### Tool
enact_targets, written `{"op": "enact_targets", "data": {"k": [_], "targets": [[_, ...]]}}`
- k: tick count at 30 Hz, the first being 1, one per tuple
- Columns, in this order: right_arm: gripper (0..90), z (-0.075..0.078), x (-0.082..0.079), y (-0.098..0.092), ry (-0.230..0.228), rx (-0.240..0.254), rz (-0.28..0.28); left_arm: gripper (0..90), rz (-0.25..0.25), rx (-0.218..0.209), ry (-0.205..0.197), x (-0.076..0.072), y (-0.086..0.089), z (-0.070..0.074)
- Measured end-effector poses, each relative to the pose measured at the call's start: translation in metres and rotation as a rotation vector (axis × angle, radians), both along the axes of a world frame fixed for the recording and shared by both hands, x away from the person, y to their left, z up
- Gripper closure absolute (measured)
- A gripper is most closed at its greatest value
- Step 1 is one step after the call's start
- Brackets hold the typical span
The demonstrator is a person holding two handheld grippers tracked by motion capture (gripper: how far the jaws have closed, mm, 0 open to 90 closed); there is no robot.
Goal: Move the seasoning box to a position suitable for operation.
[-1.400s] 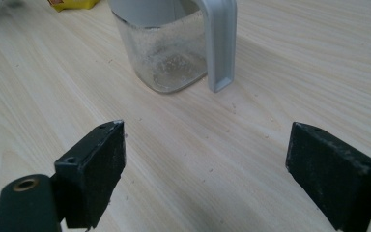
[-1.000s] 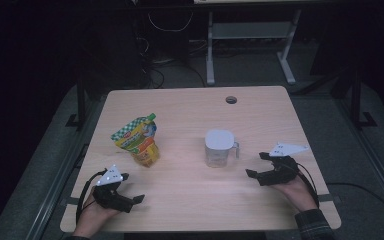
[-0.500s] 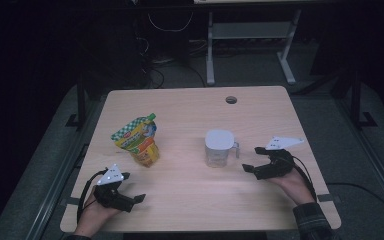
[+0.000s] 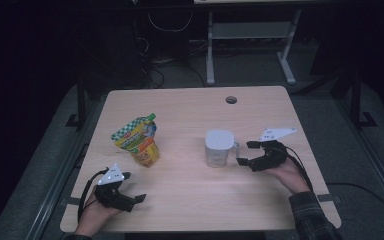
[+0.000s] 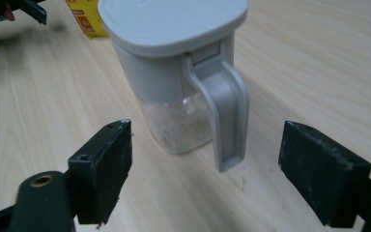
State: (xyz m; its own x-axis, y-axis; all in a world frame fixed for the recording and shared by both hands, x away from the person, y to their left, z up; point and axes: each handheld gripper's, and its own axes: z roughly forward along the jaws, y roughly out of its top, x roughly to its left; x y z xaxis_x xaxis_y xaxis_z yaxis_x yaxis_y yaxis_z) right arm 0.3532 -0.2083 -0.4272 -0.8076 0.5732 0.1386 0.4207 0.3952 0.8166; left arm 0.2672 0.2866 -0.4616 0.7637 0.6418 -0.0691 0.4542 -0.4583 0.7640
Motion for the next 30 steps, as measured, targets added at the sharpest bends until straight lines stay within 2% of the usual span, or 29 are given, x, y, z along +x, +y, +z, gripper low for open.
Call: {"op": "enact_targets", "data": {"k": [7, 8, 13, 17, 21, 26, 30], "targets": [[23.4, 0.001, 0.013, 0.009, -0.002, -0.006, 0.035, 0.0, -0.001, -0.004, 0.006, 0.000, -0.001, -0.001], [25.9, 0.000, 0.015, 0.010, -0.013, -0.001, 0.038, 0.0, -0.001, -0.005, 0.006, 0.000, -0.001, -0.001], [34.2, -0.006, 0.021, 0.009, -0.006, 0.008, 0.050, 0.0, -0.002, -0.007, 0.006, 0.000, -0.001, -0.001], [37.8, -0.007, 0.022, 0.009, -0.013, 0.020, 0.065, 0.0, -0.003, -0.005, 0.008, 0.000, -0.001, -0.001], [45.2, -0.006, 0.024, 0.008, -0.043, 0.037, 0.063, 0.0, -0.008, -0.001, 0.006, 0.001, -0.001, -0.001], [50.0, -0.007, 0.023, 0.011, -0.033, 0.037, 0.084, 0.0, -0.009, -0.001, 0.010, 0.001, -0.002, -0.001], [52.7, -0.007, 0.022, 0.011, -0.034, 0.033, 0.081, 0.0, -0.011, -0.004, 0.008, 0.000, -0.002, -0.001]]}}
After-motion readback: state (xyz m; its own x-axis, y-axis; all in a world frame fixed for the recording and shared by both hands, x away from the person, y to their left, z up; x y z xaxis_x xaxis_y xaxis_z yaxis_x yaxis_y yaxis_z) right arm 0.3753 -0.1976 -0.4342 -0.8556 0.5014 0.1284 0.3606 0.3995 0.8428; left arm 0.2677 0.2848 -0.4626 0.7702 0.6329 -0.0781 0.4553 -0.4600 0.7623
